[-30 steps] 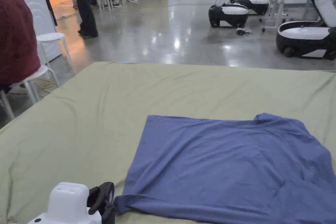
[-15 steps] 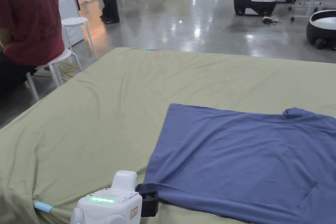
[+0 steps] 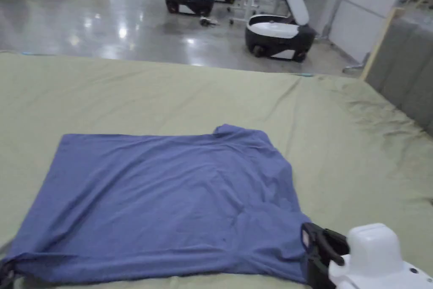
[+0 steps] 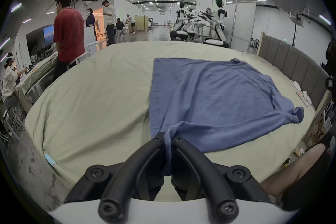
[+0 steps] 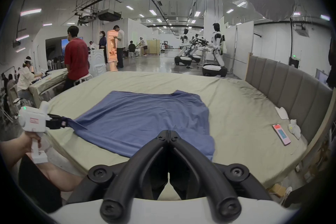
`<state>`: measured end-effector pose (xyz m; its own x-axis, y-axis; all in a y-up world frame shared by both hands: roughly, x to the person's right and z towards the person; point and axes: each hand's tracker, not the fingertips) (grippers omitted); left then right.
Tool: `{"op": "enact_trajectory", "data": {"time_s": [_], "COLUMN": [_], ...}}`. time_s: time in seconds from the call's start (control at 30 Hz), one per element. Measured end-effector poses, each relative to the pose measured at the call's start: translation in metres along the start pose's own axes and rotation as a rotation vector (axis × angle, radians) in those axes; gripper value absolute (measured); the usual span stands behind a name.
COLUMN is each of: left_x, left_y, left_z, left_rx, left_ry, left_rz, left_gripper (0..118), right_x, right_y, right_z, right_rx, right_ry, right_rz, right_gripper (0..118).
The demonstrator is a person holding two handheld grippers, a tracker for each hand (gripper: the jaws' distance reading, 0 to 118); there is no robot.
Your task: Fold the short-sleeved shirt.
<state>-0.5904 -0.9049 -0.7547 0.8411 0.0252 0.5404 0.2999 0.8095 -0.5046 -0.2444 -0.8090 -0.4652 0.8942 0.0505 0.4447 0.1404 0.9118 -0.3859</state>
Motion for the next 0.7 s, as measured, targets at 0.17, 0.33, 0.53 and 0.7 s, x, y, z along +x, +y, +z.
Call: {"op": "enact_trajectory", "data": {"time_s": [0.17, 0.33, 0.53, 0.7], "left_x": [0.008, 0.010, 0.009, 0.010], "left_y": [0.018, 0.027, 0.022, 0.021], "left_z": [0.013, 0.014, 0.002, -0.003], "left_rx": [0.026, 0.039, 0.016, -0.006], "left_ry": [-0.015, -0.022, -0.021, -0.025], "left_rz": [0.011, 0.025, 0.020, -0.001], "left_gripper": [3, 2, 3, 3], "right_x": [0.038, 0.085, 0.097, 0.097], "right_y": [-0.007, -0.027, -0.063, -0.077], "right_z": [-0.044, -0.112, -0.149, -0.151], "right_rx": [-0.208, -0.398, -0.595, -0.554], "right_ry": [-0.075, -0.081, -0.001, 0.053], "right_rz": [0.025, 0.047, -0.020, -0.028], "right_gripper": [46, 115, 91, 18]}}
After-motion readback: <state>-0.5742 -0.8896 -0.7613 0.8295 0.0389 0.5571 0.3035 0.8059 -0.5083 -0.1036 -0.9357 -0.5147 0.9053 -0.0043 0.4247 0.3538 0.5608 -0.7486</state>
